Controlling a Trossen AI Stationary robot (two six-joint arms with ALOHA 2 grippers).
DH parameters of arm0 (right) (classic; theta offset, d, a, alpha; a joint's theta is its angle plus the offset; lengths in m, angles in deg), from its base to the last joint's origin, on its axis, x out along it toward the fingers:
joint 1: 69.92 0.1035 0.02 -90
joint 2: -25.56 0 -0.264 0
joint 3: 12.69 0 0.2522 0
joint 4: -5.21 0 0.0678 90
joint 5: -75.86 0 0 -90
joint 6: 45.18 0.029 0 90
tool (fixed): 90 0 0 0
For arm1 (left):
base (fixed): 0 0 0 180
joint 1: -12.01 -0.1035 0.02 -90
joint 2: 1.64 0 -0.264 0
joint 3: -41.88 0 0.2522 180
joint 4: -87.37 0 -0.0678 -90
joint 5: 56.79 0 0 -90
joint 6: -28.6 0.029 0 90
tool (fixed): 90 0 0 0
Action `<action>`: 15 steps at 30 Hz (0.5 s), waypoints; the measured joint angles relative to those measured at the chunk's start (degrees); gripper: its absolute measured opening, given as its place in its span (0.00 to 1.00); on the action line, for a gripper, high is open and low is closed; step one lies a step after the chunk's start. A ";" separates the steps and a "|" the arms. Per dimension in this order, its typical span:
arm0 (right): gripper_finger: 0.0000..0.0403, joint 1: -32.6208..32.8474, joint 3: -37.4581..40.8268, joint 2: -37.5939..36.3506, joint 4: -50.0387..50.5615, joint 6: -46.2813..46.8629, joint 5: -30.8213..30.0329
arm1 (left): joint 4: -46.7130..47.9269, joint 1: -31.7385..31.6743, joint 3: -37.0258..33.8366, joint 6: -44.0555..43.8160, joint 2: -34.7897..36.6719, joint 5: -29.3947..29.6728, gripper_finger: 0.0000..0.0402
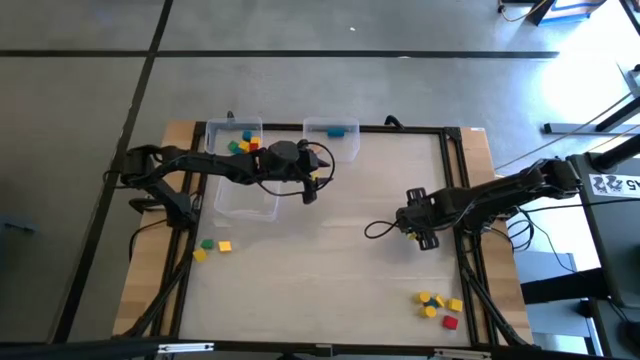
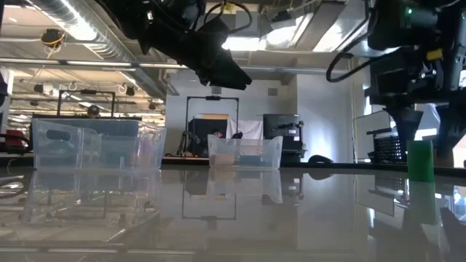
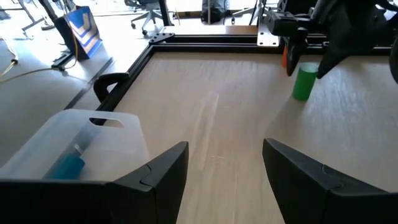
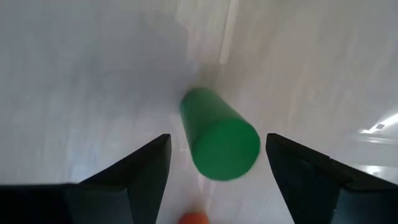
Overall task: Sort blocks by size
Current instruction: Put the green cylinder game block into the top center transparent bin
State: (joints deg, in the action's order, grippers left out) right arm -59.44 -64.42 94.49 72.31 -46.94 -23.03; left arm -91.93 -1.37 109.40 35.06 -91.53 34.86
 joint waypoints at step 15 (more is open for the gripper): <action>0.36 0.00 2.19 -0.02 -4.32 -0.22 0.06 | 0.09 0.00 0.02 -0.02 0.00 0.00 0.51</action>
State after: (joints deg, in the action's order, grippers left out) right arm -59.44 -62.24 94.47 67.99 -47.15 -22.97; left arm -91.84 -1.37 109.42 35.03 -91.53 34.86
